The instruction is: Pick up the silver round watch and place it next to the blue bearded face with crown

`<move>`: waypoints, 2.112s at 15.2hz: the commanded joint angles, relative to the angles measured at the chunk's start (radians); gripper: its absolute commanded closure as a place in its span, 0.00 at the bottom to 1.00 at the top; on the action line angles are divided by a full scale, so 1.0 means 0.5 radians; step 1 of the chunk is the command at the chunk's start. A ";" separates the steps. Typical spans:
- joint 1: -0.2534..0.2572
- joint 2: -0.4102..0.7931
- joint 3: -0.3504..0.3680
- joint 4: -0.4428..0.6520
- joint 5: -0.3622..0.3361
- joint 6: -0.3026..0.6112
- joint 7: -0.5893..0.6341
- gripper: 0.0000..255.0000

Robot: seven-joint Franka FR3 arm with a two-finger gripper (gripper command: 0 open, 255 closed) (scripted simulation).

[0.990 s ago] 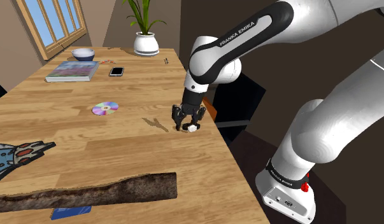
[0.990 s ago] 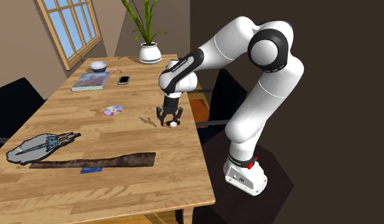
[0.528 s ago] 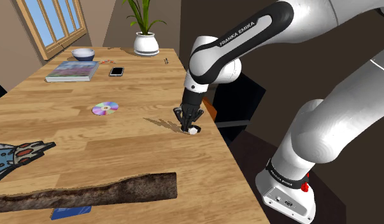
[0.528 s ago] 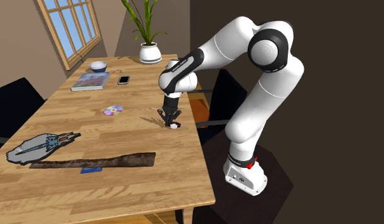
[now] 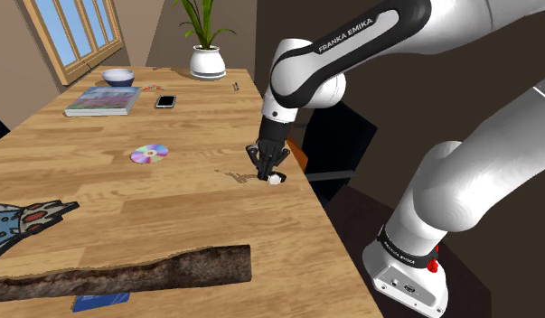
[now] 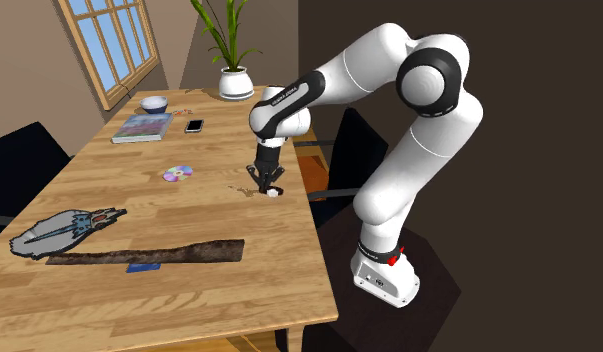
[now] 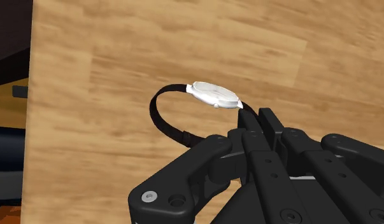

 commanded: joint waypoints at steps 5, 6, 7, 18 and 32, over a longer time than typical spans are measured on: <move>-0.017 -0.118 -0.015 0.084 -0.052 -0.197 0.063 1.00; -0.020 -0.133 -0.017 0.099 -0.059 -0.227 0.072 1.00; -0.022 -0.148 -0.020 0.115 -0.066 -0.257 0.081 1.00; 0.010 0.012 0.090 0.447 -0.093 -0.371 0.294 1.00; 0.165 0.964 0.404 1.429 -0.430 -0.263 0.945 1.00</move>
